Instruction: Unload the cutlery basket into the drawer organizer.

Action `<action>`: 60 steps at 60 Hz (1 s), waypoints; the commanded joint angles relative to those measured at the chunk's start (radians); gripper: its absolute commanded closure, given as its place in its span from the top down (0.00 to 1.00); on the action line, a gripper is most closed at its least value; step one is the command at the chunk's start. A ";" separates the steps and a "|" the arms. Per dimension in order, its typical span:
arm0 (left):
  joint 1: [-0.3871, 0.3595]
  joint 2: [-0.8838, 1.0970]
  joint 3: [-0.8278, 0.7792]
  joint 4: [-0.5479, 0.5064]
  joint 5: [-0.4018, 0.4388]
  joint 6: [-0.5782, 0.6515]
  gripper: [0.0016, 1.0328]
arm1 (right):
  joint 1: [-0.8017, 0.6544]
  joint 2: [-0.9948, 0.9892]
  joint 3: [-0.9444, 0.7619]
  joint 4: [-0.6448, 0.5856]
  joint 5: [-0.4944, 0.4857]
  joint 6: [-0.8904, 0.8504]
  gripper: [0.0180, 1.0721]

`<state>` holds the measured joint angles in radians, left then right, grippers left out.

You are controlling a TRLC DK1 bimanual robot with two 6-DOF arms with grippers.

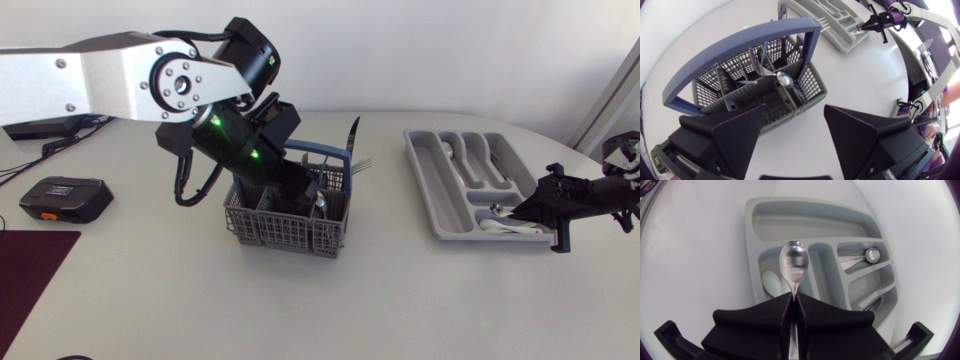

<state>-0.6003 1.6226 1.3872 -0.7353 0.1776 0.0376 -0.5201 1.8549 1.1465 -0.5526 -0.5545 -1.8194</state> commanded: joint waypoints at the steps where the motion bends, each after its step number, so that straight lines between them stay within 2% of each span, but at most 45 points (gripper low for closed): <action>1: 0.008 0.026 -0.017 -0.003 -0.001 0.016 0.78 | -0.004 0.050 0.029 -0.010 0.016 -0.055 0.05; 18: 0.013 0.028 -0.034 0.013 -0.001 0.016 0.78 | 0.015 0.112 0.004 0.077 0.073 -0.073 0.07; 26: 0.017 0.029 -0.036 0.014 0.000 0.015 0.78 | 0.017 0.110 -0.019 0.120 0.088 -0.073 0.29; 31: 0.017 0.031 -0.037 0.016 0.000 0.013 0.78 | 0.017 0.101 -0.024 0.135 0.093 -0.070 0.31; 36: 0.017 0.036 -0.039 0.017 -0.001 0.010 0.78 | 0.014 0.078 -0.025 0.141 0.093 -0.064 0.38; 41: 0.017 0.040 -0.040 0.017 -0.001 0.008 0.78 | 0.012 0.044 -0.042 0.145 0.093 -0.057 0.38; 46: 0.020 0.051 -0.043 0.017 0.000 0.004 0.78 | 0.014 -0.010 -0.068 0.149 0.088 -0.017 0.46; 56: 0.028 0.074 -0.056 0.031 0.000 -0.010 0.77 | 0.026 -0.164 -0.174 0.174 0.047 0.058 0.56; 60: 0.033 0.085 -0.054 0.036 0.000 -0.018 0.77 | 0.035 -0.237 -0.235 0.201 0.022 0.085 0.56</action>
<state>-0.5789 1.6768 1.3560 -0.7052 0.1780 0.0353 -0.5011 1.6974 0.9894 -0.3691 -0.5098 -1.7771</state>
